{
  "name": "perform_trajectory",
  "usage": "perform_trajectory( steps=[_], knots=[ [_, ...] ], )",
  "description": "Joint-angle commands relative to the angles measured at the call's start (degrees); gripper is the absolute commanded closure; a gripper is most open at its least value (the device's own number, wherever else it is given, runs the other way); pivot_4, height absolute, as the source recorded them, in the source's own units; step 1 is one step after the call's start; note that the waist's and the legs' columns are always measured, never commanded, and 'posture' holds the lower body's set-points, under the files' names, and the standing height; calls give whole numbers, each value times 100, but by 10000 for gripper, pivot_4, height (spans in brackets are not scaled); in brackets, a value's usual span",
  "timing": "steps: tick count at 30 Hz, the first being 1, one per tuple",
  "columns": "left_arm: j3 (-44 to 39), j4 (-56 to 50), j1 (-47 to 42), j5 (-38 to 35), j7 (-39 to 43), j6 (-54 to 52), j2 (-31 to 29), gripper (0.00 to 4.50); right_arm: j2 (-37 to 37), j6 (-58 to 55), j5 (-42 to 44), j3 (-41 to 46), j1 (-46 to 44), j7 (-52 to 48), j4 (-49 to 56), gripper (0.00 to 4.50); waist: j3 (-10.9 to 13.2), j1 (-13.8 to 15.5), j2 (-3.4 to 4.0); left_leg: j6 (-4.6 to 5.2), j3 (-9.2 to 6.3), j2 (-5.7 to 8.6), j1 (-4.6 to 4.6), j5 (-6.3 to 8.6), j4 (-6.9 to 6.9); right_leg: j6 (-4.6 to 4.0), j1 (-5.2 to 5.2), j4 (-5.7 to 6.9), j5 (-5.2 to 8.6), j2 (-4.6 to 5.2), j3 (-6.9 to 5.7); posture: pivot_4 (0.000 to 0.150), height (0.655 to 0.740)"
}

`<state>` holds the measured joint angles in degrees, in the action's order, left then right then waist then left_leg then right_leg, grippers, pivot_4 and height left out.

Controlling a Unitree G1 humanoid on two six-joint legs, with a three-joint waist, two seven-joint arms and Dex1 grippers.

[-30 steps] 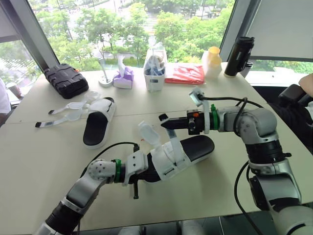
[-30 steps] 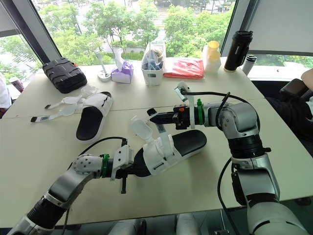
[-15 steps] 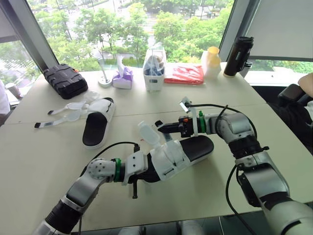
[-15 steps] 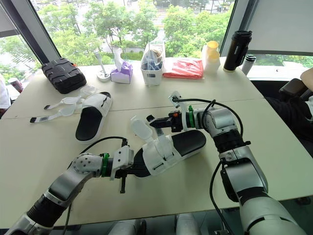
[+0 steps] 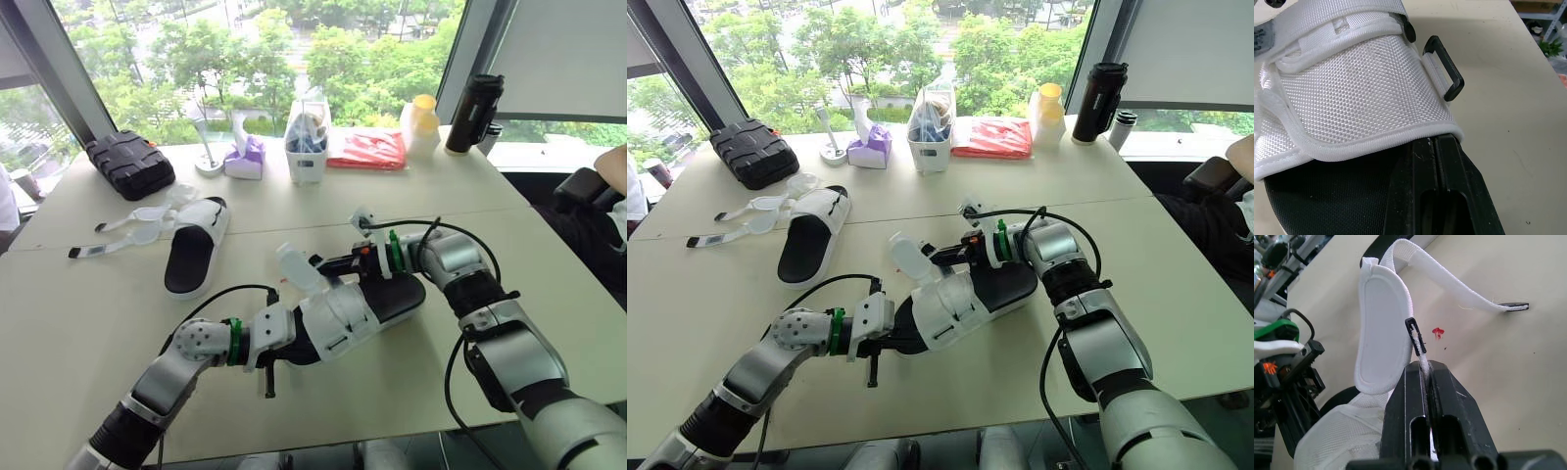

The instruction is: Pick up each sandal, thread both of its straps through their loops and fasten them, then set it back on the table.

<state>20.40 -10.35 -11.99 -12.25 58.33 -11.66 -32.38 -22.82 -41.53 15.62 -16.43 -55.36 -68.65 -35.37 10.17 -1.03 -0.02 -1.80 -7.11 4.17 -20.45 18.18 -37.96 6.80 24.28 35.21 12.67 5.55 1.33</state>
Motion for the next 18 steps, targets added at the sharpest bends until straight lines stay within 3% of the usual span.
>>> perform_trajectory(
  steps=[1,2,13,18],
  knots=[
    [377,306,284,348,93,-172,-119,45000,-7,242,-276,-59,2,50,-46,26866,0,1,0,0,0,0,-1,0,0,0,1,0,0,0,0,1500,7400],
    [377,309,286,351,93,-165,-119,45000,9,473,-460,-142,23,147,-124,21994,0,2,0,0,0,0,-2,0,0,0,3,0,0,0,0,1500,7400],
    [372,315,310,342,73,-146,-108,45000,376,2039,-1371,-58,-198,1170,-1345,21994,-16,-2,1,-2,1,1,4,-1,2,-1,-3,0,0,0,3,1500,7400],
    [381,318,320,354,83,-124,-123,45000,155,1663,-1025,413,-548,792,-1171,21994,-17,-2,3,-3,-1,1,3,-2,2,-1,0,3,0,-2,2,1500,7400]
  ],
)
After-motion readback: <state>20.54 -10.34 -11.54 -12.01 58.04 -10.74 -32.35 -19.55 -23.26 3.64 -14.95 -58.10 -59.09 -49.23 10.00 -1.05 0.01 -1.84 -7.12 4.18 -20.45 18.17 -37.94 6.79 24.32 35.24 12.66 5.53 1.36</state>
